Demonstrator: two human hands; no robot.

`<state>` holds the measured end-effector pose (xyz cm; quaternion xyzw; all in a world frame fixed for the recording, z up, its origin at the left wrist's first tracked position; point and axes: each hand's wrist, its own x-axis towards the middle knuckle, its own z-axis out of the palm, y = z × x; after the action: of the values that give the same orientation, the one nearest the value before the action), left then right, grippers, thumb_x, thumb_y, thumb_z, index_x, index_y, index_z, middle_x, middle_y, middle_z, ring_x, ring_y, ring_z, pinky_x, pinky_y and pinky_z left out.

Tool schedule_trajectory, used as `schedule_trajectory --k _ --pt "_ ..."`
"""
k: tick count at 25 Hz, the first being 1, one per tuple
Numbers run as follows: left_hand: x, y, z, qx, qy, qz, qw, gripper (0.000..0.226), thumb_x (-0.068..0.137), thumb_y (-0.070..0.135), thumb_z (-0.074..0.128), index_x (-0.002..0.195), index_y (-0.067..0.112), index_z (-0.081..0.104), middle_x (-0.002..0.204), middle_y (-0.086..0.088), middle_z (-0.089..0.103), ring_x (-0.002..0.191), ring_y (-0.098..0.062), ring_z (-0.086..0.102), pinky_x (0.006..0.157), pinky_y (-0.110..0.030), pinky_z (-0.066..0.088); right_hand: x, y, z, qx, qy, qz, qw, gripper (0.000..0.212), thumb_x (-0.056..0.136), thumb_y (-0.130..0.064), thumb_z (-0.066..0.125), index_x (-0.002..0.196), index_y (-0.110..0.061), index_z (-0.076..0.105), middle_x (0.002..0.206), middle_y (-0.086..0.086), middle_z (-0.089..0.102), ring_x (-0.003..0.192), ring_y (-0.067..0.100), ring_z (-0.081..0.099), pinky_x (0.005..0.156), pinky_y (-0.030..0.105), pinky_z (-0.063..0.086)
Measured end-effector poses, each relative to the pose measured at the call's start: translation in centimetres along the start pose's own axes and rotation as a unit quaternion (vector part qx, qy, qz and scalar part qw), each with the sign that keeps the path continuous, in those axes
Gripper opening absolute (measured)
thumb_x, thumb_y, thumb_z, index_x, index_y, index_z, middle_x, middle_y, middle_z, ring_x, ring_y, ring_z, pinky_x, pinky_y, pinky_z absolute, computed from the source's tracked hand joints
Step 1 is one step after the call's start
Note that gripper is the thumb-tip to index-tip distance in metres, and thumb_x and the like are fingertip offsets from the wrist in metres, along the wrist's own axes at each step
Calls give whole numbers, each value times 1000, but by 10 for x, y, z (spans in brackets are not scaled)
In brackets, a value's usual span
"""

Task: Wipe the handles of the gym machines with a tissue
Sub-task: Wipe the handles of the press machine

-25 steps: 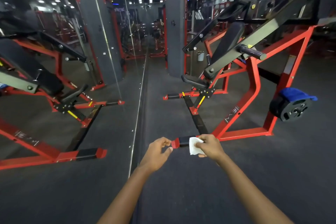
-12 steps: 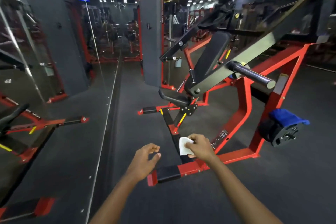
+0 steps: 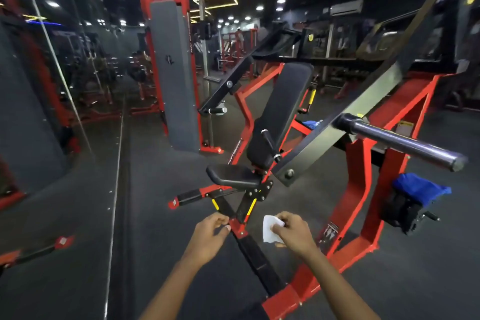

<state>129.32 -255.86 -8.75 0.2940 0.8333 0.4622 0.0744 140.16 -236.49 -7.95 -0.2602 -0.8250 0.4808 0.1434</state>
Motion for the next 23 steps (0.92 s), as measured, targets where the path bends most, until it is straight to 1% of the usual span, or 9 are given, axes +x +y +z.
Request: schedule_trajectory --k 3,6,7,8,11,16,18,21,23 --pt "75 -17 -6 -14 -25 10 1000 14 91 15 59 104 19 62 105 7 64 102 0 57 78 -1 39 67 -16 13 -42 28 -9 999 10 79 -7 56 80 -13 64 71 1 61 70 22 64 64 34 56" --pt "153 -38 -8 -19 -32 34 999 18 90 14 60 108 13 62 106 7 63 98 3 56 76 2 37 147 -35 22 -26 64 -17 997 11 82 -1 55 87 -4 65 77 8 56 64 8 52 46 6 44" --pt "177 -45 -9 -18 -33 38 999 18 90 14 60 108 12 62 106 6 63 98 2 56 76 1 37 173 -40 27 -24 72 -21 997 11 83 1 55 87 -3 64 78 10 56 65 9 53 45 4 42" --pt "205 -54 -12 -17 -36 38 998 18 90 14 60 108 12 62 106 6 63 100 -1 57 77 -1 38 203 -42 34 -15 78 -24 997 11 82 0 55 85 -5 63 79 11 58 69 14 57 49 8 48" --pt "278 -66 -25 13 -53 59 997 18 90 15 59 108 14 62 107 7 62 103 -4 57 80 -2 39 274 -49 50 -14 75 -21 997 12 79 -6 56 79 -16 62 77 6 60 78 24 62 66 40 59" --pt "400 -82 -35 11 -60 87 994 21 90 13 60 110 11 62 107 6 62 103 -3 56 78 4 35 370 -51 62 -36 86 -7 996 12 77 -10 55 82 -15 65 69 -1 59 71 20 60 68 44 57" --pt "444 -99 -25 3 -89 88 992 20 90 14 60 109 13 63 108 5 64 104 -4 57 81 1 36 398 -45 66 -31 115 25 993 11 80 -9 56 85 -13 65 76 3 62 71 19 61 65 39 59" --pt "511 -118 -8 -5 -135 125 983 19 89 13 61 108 14 62 107 4 65 104 -6 59 92 -15 44 432 -40 68 -17 179 78 981 11 83 -3 54 88 -5 64 80 8 59 61 9 57 50 16 53" --pt "550 -128 -2 -9 -173 164 971 19 88 12 61 108 14 62 105 5 64 102 -5 59 88 -9 43 456 -42 74 -24 219 102 970 10 84 -1 54 86 -6 62 78 8 57 56 4 53 43 7 41"
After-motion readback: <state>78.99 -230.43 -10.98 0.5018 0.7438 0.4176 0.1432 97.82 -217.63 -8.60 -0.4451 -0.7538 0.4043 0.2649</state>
